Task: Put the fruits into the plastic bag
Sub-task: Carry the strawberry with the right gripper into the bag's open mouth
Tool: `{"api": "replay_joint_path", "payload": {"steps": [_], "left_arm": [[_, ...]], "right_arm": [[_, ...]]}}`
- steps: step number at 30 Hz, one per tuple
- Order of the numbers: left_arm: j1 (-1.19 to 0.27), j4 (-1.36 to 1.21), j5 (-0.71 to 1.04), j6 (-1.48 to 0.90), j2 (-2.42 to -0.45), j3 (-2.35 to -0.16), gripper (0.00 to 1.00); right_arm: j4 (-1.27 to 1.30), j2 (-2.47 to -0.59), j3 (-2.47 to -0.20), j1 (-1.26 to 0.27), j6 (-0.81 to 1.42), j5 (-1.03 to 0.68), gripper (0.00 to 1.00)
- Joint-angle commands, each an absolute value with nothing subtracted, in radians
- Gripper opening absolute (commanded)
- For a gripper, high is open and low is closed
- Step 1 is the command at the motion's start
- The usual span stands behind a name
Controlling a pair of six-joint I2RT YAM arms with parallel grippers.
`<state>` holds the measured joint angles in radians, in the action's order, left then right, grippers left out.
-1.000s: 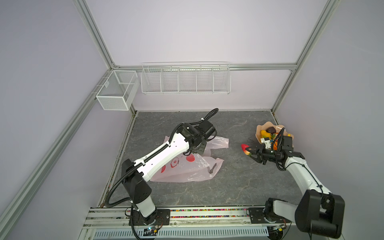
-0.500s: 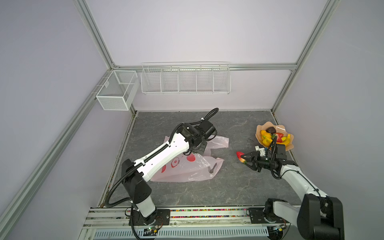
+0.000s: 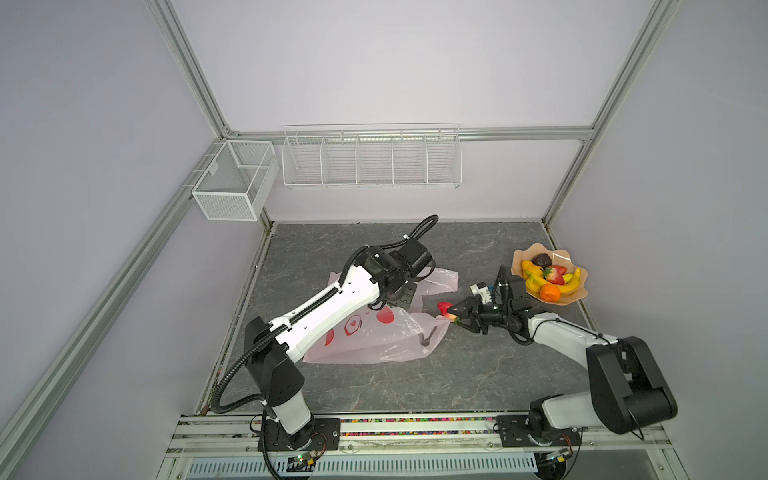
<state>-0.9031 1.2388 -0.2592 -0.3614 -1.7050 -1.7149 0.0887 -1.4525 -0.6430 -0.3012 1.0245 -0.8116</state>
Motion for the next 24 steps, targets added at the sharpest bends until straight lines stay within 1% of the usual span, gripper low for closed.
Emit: {"api": "replay_joint_path", "payload": {"steps": [1, 10, 14, 24], "left_arm": [[-0.901, 1.237, -0.247, -0.363, -1.723, -1.75, 0.0], [-0.901, 1.229, -0.245, -0.374, -1.735, -1.761, 0.0], [-0.902, 1.221, -0.239, -0.38, -1.735, -1.758, 0.0], [-0.917, 1.205, -0.23, -0.389, -1.735, -1.753, 0.0]], "right_arm": [[0.236, -1.508, -0.688, -0.378, 1.122, -0.773, 0.18], [0.414, -1.662, -0.756, -0.581, 1.244, -0.723, 0.18], [0.543, -1.737, -0.776, -0.637, 1.325, -0.714, 0.17], [0.539, -1.879, -0.918, -0.732, 1.343, -0.697, 0.18]]}}
